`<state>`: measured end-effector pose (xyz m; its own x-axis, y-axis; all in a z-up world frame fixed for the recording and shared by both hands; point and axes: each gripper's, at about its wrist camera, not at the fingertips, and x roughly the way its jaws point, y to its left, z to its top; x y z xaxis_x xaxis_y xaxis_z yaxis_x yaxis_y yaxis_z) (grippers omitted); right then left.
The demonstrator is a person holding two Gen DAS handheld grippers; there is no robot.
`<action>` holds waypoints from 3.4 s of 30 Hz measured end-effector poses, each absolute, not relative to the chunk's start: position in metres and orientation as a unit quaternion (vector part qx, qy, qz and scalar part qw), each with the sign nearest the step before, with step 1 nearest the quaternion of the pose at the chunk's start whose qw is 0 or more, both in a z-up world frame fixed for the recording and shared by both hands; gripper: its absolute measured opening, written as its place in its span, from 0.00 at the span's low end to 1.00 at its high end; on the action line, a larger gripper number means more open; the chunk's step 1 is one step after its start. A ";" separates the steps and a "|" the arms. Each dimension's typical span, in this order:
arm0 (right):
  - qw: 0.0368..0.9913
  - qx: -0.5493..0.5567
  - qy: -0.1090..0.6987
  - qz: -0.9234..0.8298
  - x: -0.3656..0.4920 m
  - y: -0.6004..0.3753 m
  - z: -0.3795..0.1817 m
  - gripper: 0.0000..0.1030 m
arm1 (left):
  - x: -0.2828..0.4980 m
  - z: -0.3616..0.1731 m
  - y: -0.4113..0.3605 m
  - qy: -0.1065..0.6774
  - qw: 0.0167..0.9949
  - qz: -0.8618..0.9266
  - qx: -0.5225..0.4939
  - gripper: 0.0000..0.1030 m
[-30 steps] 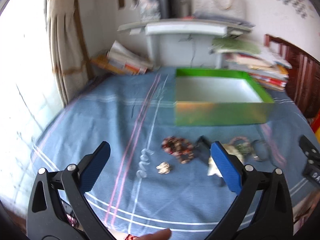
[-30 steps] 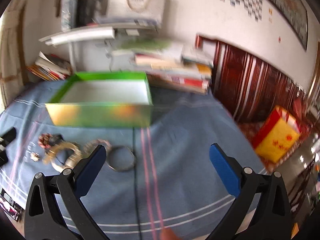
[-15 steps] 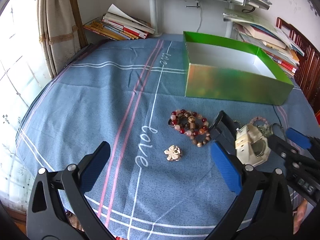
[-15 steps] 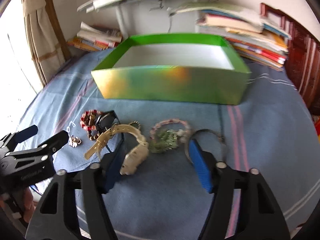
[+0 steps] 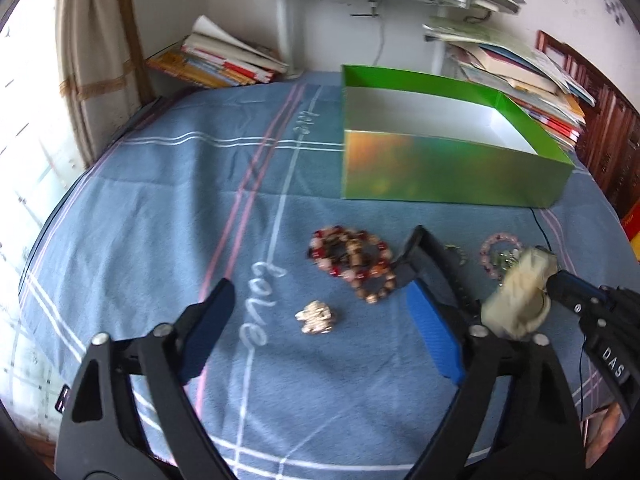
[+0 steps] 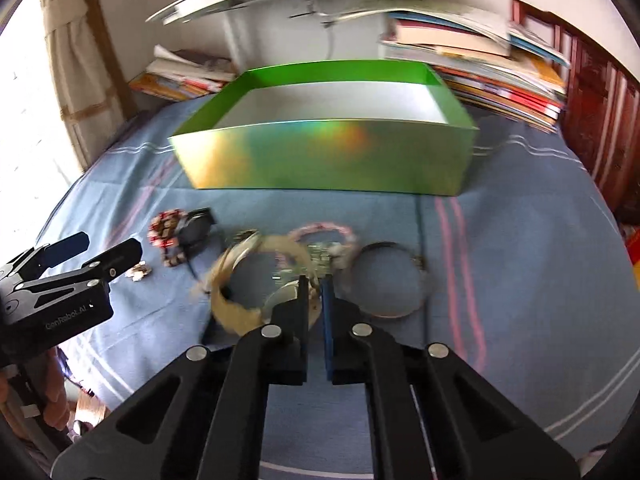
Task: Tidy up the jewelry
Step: 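Grasp the white watch with the right tool while the left tool grasps the black band, then carry both items into the green box and open both tools, then withdraw both tools from the green box back over the jewelry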
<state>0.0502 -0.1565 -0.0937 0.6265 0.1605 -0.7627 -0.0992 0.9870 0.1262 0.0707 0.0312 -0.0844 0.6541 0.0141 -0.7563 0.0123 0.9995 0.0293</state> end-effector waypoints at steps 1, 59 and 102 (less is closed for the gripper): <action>0.901 0.041 0.426 0.071 0.050 -0.160 -0.094 0.06 | 0.073 -0.085 0.028 0.419 0.908 -0.004 0.018 0.75; 0.911 0.087 0.402 0.034 0.204 -0.200 -0.060 0.25 | 0.252 -0.042 -0.013 0.420 0.906 -0.054 -0.004 0.53; 0.892 0.062 0.441 0.079 0.080 -0.180 -0.106 0.33 | 0.127 -0.099 0.043 0.463 0.884 -0.069 0.002 0.08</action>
